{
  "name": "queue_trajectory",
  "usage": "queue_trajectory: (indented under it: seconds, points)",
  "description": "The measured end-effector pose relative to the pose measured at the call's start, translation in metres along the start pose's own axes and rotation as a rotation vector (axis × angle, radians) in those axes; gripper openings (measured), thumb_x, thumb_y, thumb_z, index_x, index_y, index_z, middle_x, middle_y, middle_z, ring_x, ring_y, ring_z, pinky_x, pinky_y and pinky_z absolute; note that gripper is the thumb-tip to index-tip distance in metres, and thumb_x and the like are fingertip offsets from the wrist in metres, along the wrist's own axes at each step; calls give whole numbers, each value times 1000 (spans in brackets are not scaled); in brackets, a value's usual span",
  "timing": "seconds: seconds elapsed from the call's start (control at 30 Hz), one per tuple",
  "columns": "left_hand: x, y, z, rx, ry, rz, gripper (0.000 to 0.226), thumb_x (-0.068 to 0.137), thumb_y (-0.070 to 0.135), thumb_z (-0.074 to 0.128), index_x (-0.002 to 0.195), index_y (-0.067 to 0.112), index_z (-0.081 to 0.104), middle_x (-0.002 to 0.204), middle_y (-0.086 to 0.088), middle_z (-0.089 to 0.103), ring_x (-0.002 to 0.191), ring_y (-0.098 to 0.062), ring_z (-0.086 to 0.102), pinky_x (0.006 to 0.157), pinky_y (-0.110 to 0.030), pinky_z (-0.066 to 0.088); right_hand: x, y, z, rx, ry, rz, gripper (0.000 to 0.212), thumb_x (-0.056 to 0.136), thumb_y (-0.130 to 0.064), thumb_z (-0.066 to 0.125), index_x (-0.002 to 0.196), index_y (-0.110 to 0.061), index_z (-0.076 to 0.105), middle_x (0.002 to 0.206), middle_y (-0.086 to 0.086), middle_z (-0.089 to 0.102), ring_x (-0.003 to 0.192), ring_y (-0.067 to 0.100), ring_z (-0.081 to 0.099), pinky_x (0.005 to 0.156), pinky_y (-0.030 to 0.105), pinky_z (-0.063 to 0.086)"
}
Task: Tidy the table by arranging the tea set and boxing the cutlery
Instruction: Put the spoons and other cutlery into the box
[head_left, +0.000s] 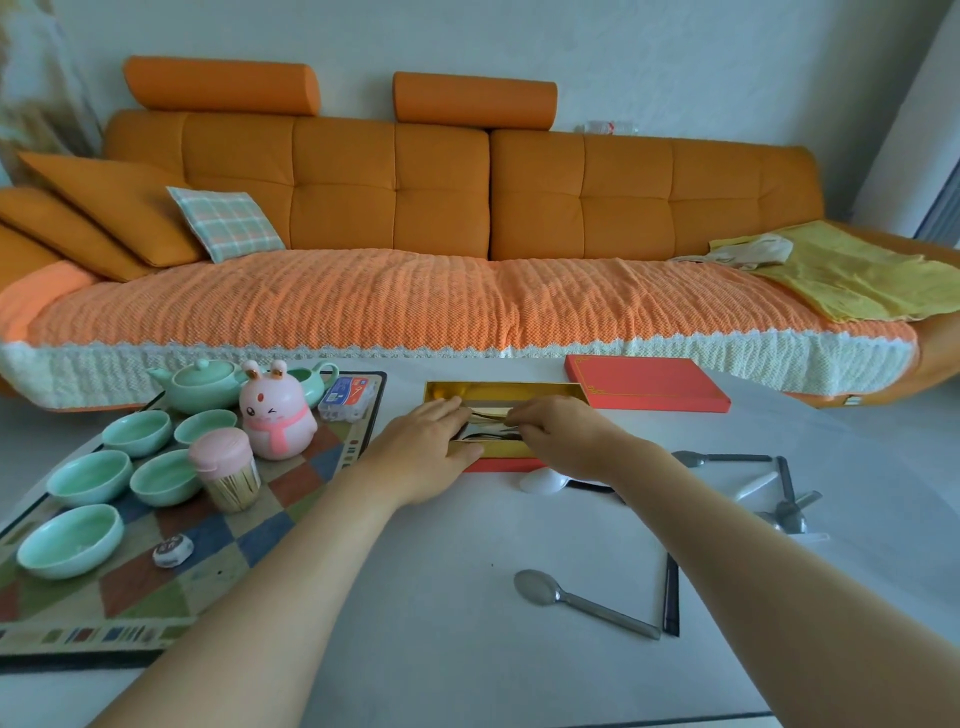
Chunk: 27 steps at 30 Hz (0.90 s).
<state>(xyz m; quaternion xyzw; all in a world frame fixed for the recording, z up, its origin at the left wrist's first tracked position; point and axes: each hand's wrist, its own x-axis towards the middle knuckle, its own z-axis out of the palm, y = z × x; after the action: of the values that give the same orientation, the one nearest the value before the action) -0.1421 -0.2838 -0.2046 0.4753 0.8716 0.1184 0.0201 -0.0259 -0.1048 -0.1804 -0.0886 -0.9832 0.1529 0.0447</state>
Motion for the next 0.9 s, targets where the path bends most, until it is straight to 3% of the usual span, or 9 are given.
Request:
queue_trajectory:
  seconds: [0.1,0.17,0.27,0.33,0.47,0.57,0.63,0.73,0.9]
  points:
    - [-2,4,2,39,92,37,62,100,51,38,155,25,23,163,5,14,150,-15,7,120,-38,12,-12,7,-7,17,104,-12,38,94,-11,46,125,-18,66,132,-2,60,121,18,53,100,25,37]
    - [-4,11,2,38,220,91,55,99,44,46,149,23,37,156,4,30,145,-18,21,116,-39,22,-19,13,-13,16,244,-41,36,89,-5,49,112,-19,72,115,-1,65,105,20,59,93,28,45]
    - [-6,24,-1,54,430,222,32,92,29,58,123,18,60,121,3,54,115,-20,47,95,-38,43,-33,19,-22,47,315,-49,30,85,-3,52,92,-21,75,87,-10,62,76,13,59,72,29,47]
    - [-7,36,-2,24,502,276,19,88,21,62,107,18,64,105,3,57,101,-19,52,81,-33,46,-43,20,-25,32,270,-30,29,84,-7,53,87,-24,75,83,-15,64,74,9,60,69,28,49]
    - [-14,57,5,-100,362,286,12,93,21,57,100,19,66,101,6,59,94,-17,57,68,-29,47,-61,28,-21,-68,113,46,30,89,-15,51,93,-33,75,93,-17,70,80,9,60,72,30,53]
    - [-17,67,15,-87,214,268,24,99,39,47,109,24,63,105,9,57,97,-14,56,71,-36,52,-69,32,-17,-125,63,83,32,91,-19,52,104,-39,72,107,-17,70,94,11,62,83,32,55]
    - [-17,71,19,-77,147,257,27,98,37,47,121,28,60,114,10,55,103,-13,56,76,-38,54,-72,31,-13,-149,43,83,29,92,-20,54,110,-38,70,112,-15,68,101,12,61,86,33,53]
    - [-18,77,22,-87,114,259,37,96,34,53,132,32,55,122,11,52,108,-13,55,82,-36,54,-73,31,-5,-158,30,62,29,93,-20,56,116,-35,68,115,-13,65,104,14,59,85,32,52]
    - [-18,78,19,-118,82,241,38,94,35,60,131,35,57,115,11,55,106,-12,54,86,-34,51,-66,26,3,-139,37,36,24,94,-25,58,114,-31,69,109,-11,65,97,12,59,73,23,45]
